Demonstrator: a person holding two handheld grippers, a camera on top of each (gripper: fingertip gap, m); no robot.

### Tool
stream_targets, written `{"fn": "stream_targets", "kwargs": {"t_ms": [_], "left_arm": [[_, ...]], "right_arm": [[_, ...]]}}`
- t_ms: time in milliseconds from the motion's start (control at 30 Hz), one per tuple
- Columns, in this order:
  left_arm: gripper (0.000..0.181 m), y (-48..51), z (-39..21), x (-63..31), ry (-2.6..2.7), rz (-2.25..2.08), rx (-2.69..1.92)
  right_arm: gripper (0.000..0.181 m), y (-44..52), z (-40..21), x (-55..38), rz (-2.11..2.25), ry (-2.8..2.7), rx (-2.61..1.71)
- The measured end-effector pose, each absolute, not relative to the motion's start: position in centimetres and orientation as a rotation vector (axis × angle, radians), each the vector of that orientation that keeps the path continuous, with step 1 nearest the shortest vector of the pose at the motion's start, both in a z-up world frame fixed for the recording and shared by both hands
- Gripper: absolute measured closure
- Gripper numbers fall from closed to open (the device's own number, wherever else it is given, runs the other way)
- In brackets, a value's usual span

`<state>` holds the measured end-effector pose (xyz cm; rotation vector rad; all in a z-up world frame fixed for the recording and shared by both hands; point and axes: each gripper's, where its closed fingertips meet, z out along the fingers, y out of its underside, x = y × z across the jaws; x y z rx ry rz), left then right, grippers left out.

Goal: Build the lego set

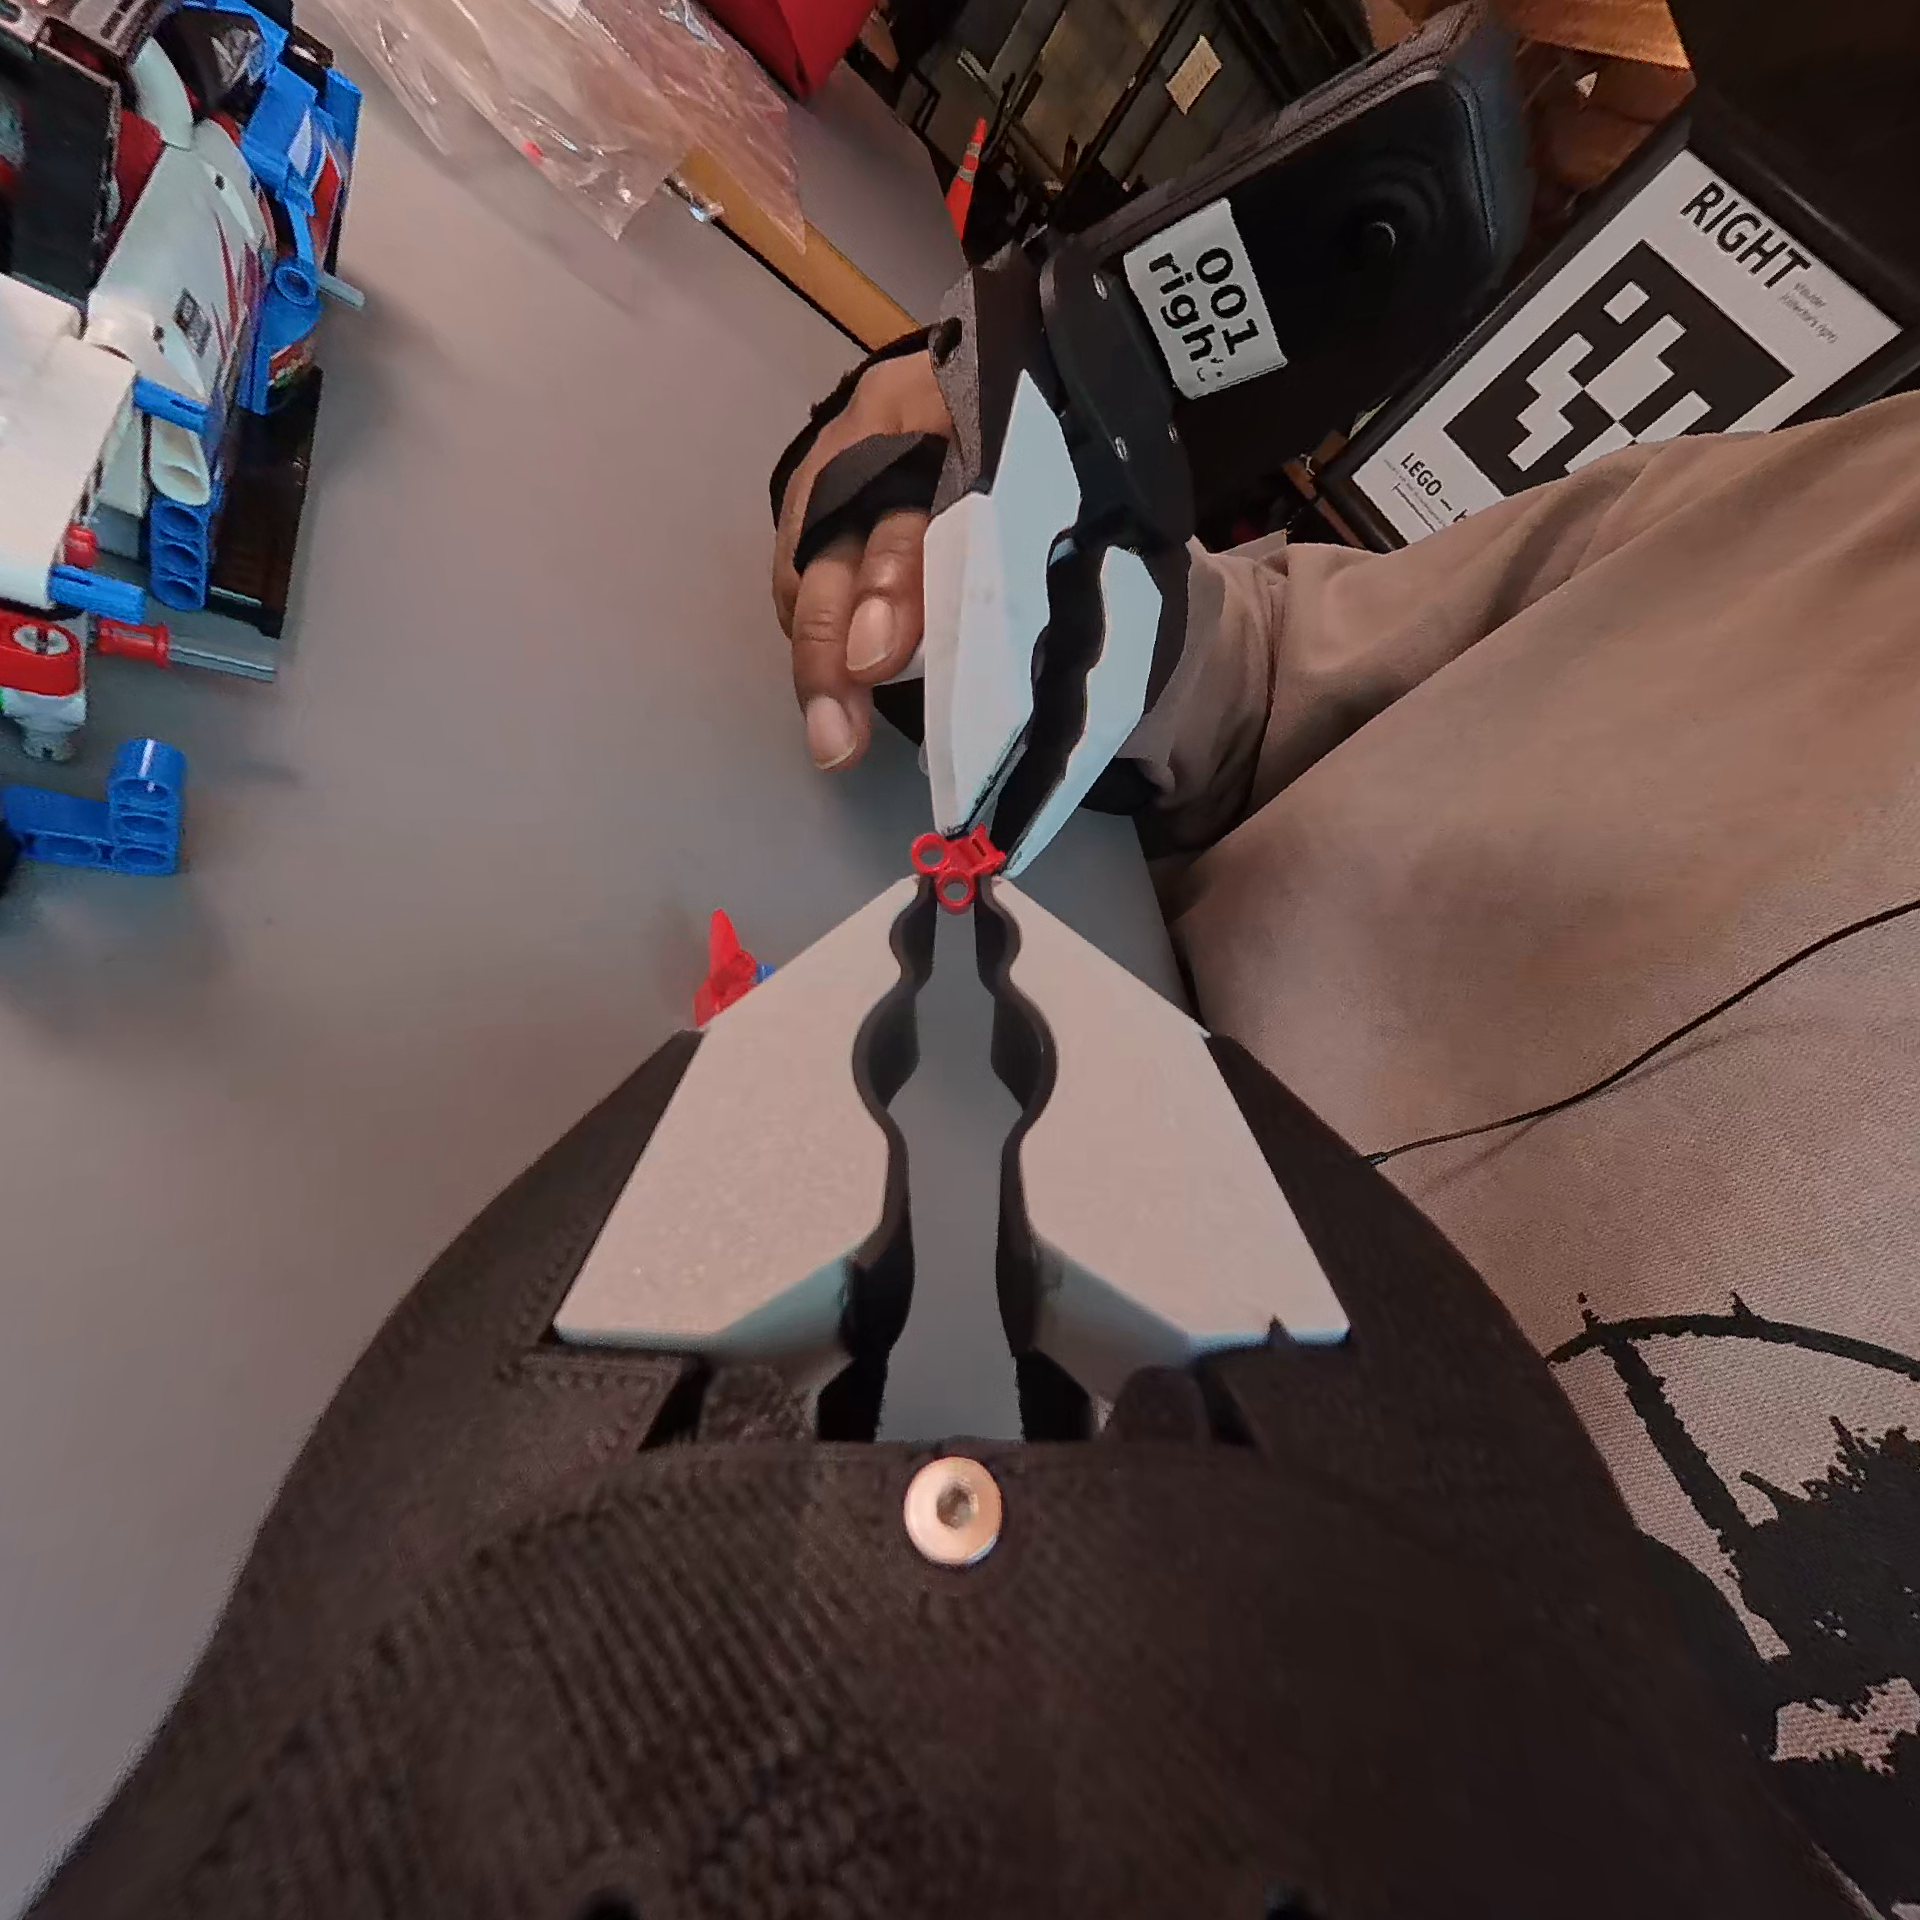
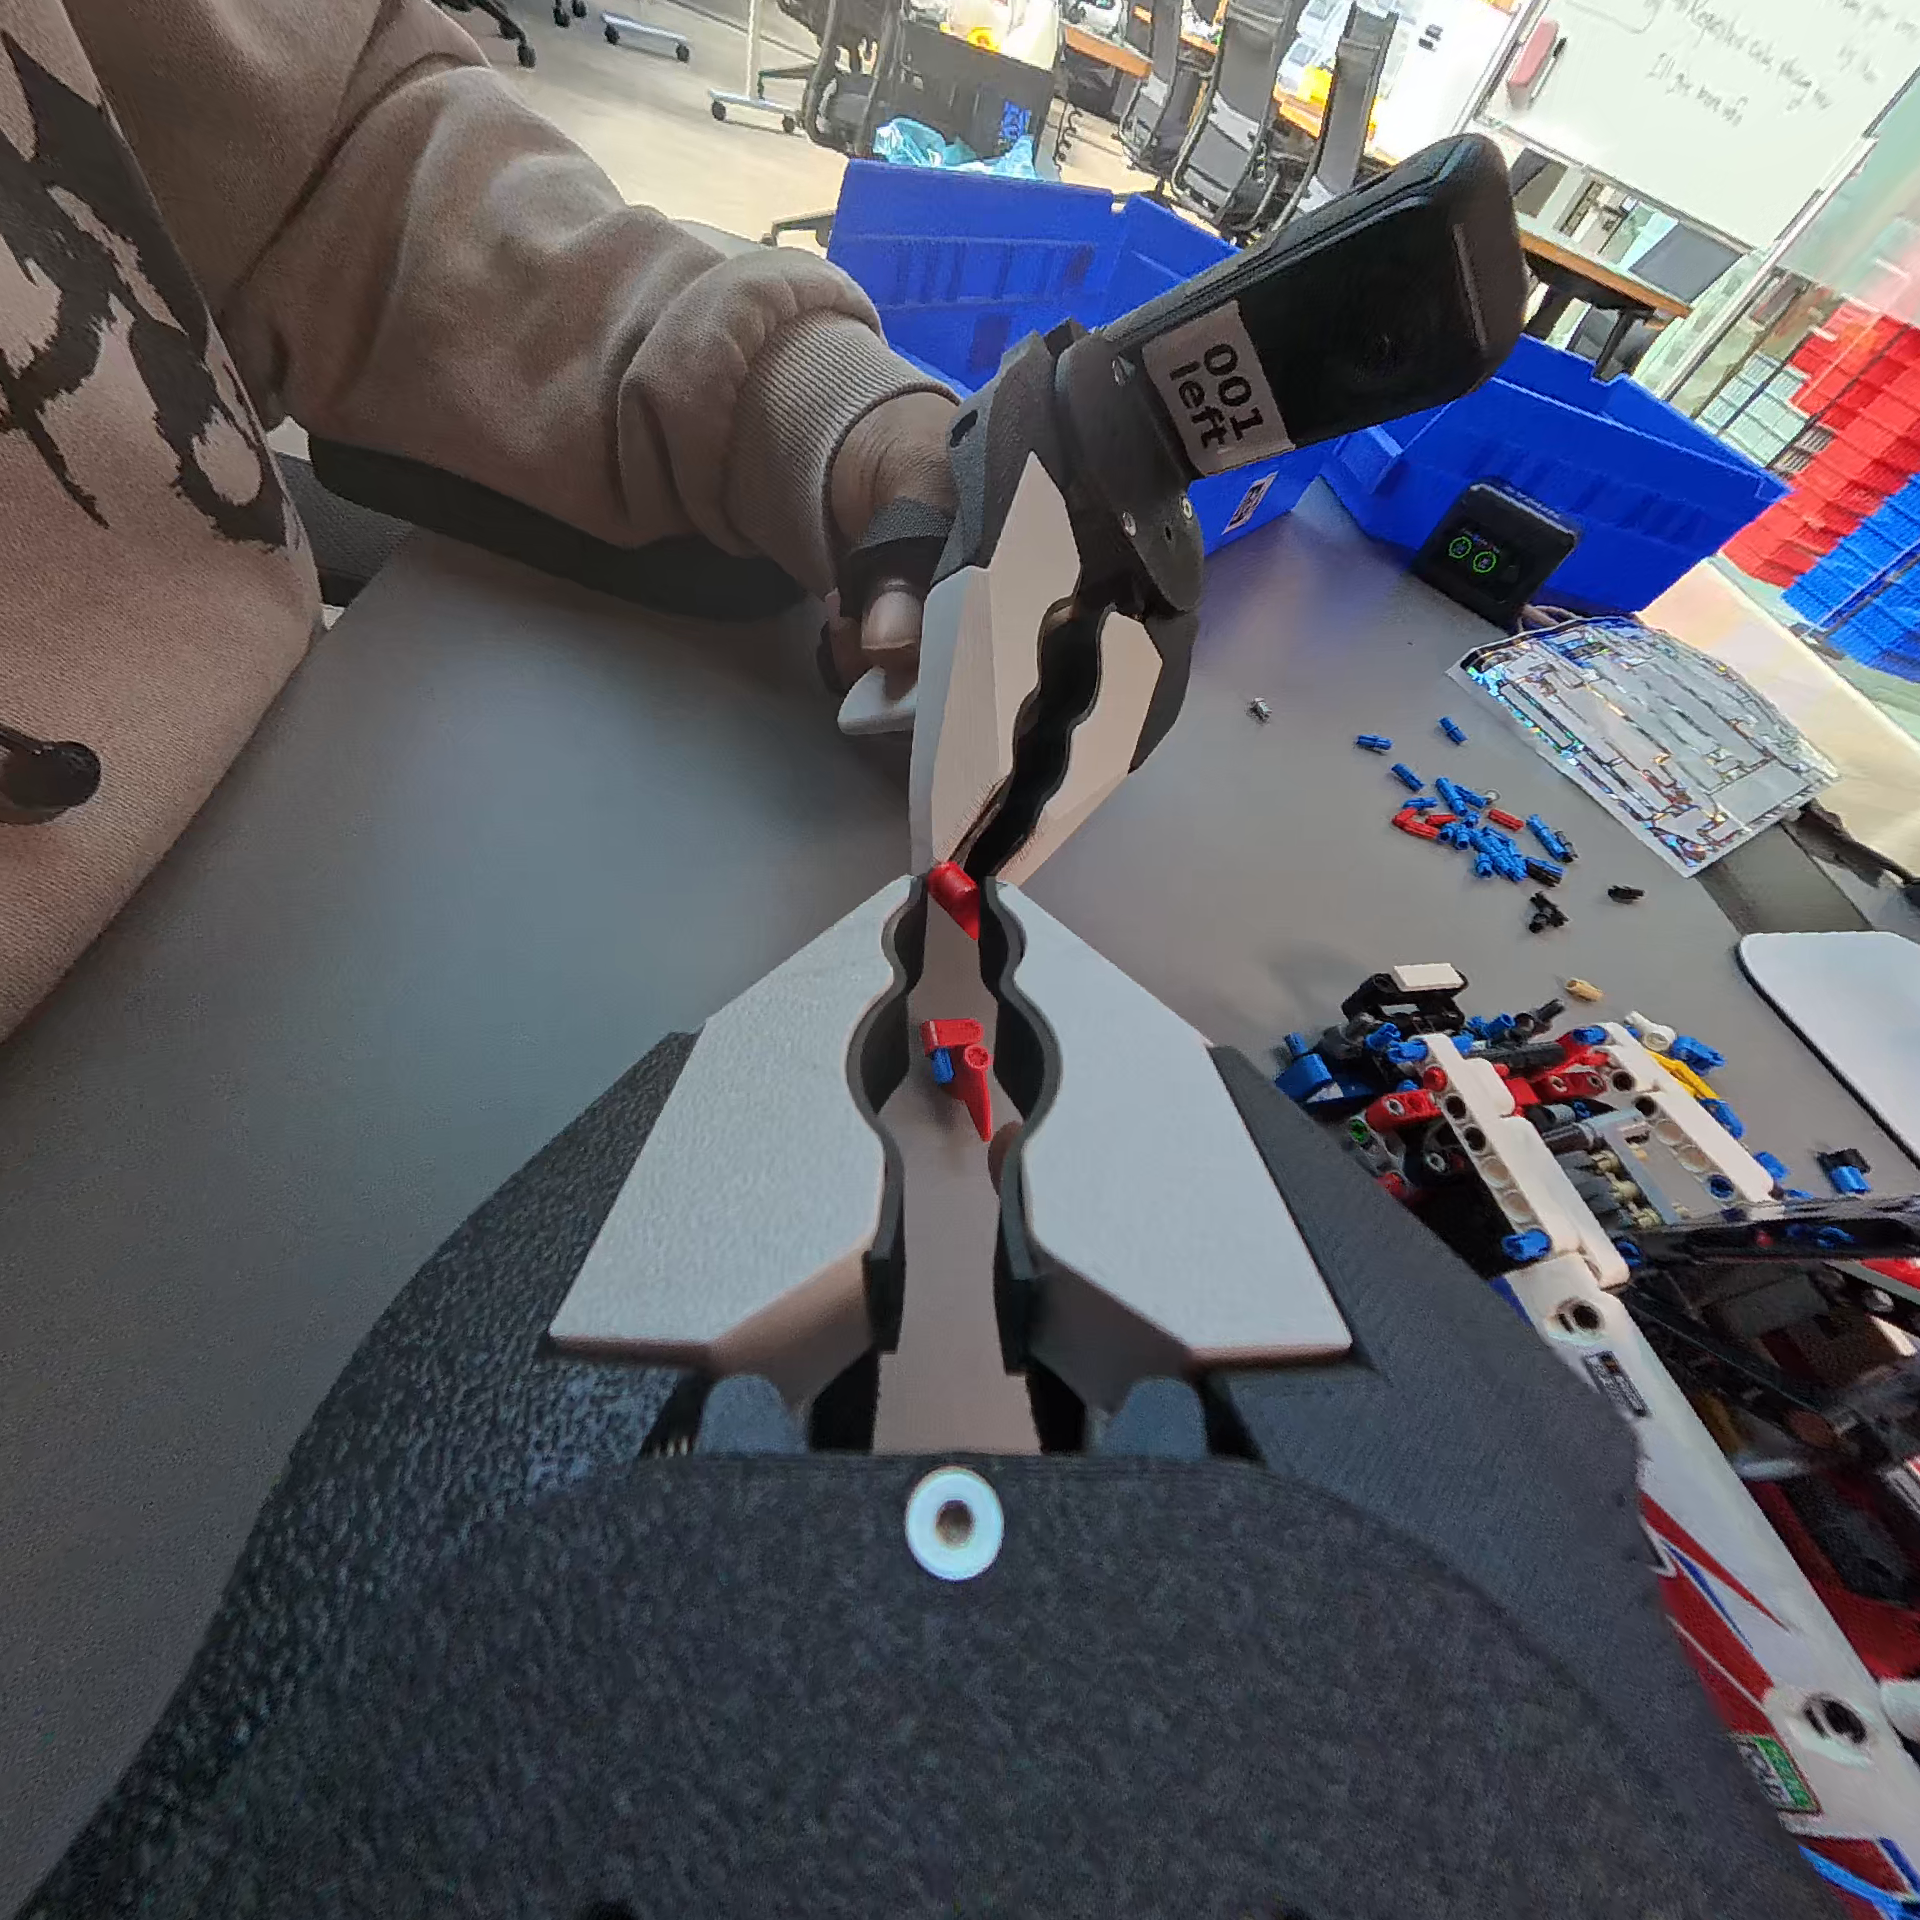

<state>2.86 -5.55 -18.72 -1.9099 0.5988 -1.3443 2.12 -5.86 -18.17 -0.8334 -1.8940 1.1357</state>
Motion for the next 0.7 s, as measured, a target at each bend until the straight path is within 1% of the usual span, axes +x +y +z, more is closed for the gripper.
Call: {"fn": "stream_targets", "kwargs": {"t_ms": [167, 333, 533, 700], "left_arm": [[0.175, -5.3, -18.8, 2.7, 0.599, -1.306, -1.904], [0.168, -4.8, -19.1, 2.3, 0.649, -1.153, -1.907], [0.173, -4.5, -19.5, 2.7, 0.739, -0.962, -1.901], [0.171, -3.8, -19.0, 2.3, 0.803, -0.738, -1.833]], "right_arm": [[0.174, -5.6, -18.2, 2.1, 1.176, -1.891, -0.892], [0.177, -4.8, -17.8, 2.1, 1.215, -1.855, -0.954], [0.177, -4.7, -18.4, 2.0, 1.23, -1.865, -1.01], [0.177, -4.0, -18.5, 1.8, 1.278, -1.836, -1.115]]}}
